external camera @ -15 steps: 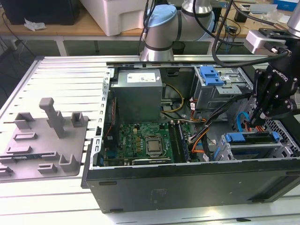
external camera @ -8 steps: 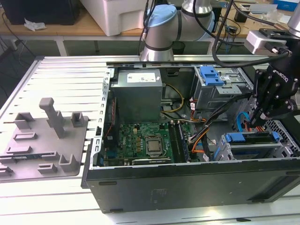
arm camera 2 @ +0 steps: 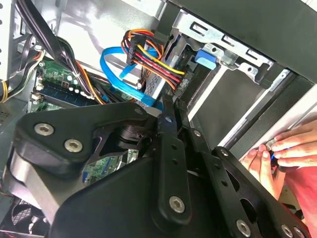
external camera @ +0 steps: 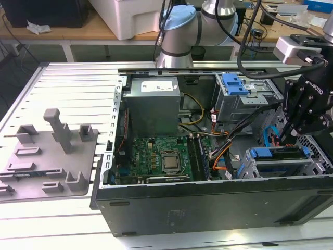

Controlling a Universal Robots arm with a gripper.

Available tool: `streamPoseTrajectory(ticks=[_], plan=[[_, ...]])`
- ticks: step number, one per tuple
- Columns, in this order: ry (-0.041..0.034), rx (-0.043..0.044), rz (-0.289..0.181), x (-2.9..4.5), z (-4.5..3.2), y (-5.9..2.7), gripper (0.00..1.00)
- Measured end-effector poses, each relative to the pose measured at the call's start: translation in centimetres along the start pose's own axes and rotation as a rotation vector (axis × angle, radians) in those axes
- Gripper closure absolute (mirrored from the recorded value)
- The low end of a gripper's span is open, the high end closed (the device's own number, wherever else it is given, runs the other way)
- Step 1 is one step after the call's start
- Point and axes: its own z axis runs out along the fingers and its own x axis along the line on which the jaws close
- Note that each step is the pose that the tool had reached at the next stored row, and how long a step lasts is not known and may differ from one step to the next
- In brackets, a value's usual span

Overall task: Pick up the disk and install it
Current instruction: 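Insert the second disk wire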

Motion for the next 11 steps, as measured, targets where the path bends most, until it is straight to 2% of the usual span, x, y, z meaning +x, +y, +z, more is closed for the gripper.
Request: streamPoseTrajectory(ticks=[11], plan=[[-0.0003, 0.0, 0.0, -0.02, 0.25, -0.18, 0.84]])
